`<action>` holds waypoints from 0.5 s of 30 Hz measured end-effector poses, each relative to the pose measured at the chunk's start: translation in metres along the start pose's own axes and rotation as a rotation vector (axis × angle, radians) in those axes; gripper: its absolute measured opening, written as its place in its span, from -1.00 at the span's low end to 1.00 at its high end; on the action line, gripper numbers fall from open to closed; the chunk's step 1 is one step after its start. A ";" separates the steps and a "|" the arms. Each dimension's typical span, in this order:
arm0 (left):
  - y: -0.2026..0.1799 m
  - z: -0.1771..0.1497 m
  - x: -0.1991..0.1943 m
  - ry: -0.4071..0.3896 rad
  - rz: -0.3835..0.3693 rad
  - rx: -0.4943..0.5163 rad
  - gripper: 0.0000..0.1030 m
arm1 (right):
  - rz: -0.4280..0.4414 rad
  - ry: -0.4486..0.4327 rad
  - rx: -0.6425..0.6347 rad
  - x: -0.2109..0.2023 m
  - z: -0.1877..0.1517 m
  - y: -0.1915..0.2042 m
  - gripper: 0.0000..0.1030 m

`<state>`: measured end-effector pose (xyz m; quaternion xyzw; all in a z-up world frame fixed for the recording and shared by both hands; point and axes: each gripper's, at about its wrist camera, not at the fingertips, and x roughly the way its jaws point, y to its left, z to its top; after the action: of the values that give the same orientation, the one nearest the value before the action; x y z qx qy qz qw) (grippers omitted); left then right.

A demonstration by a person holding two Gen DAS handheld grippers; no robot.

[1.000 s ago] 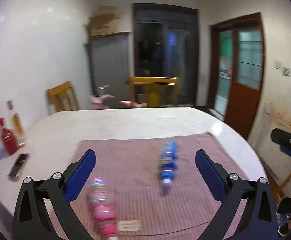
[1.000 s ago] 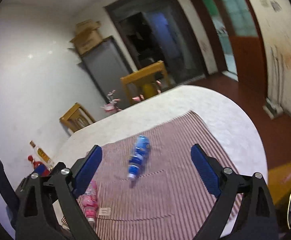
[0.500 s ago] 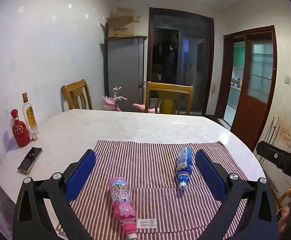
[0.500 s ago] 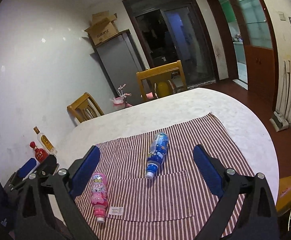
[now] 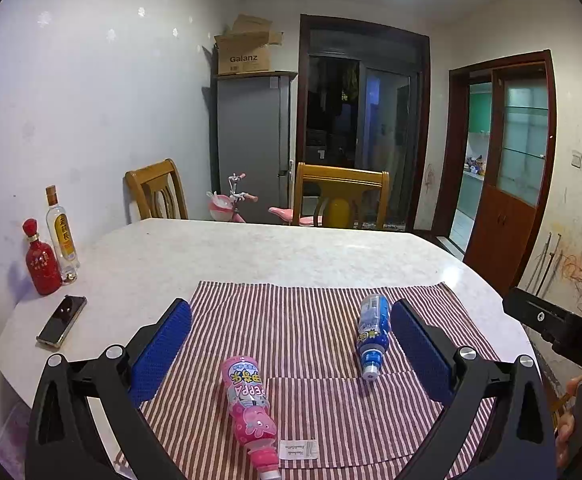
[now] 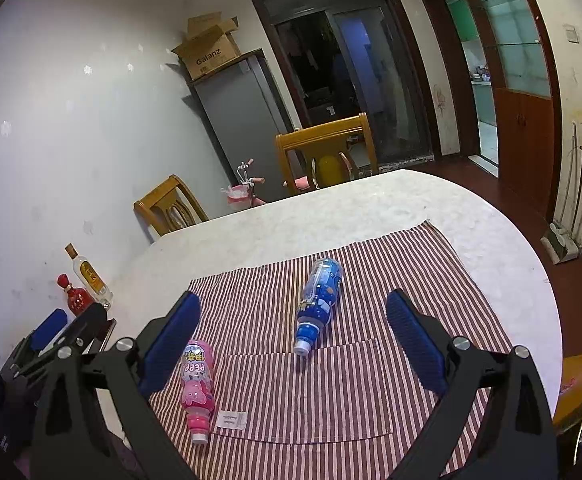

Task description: Collect trash

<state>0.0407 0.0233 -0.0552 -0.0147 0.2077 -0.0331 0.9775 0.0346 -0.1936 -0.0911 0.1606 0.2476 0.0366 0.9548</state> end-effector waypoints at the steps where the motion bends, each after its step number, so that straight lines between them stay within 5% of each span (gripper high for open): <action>1: 0.000 0.000 0.000 0.001 -0.001 0.000 0.88 | -0.001 0.000 0.000 0.000 0.000 0.000 0.82; 15: 0.001 -0.007 0.014 0.021 0.004 0.000 0.88 | -0.008 0.013 0.002 0.006 0.002 -0.004 0.82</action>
<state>0.0506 0.0233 -0.0668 -0.0141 0.2180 -0.0315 0.9753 0.0408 -0.1966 -0.0937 0.1603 0.2545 0.0336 0.9531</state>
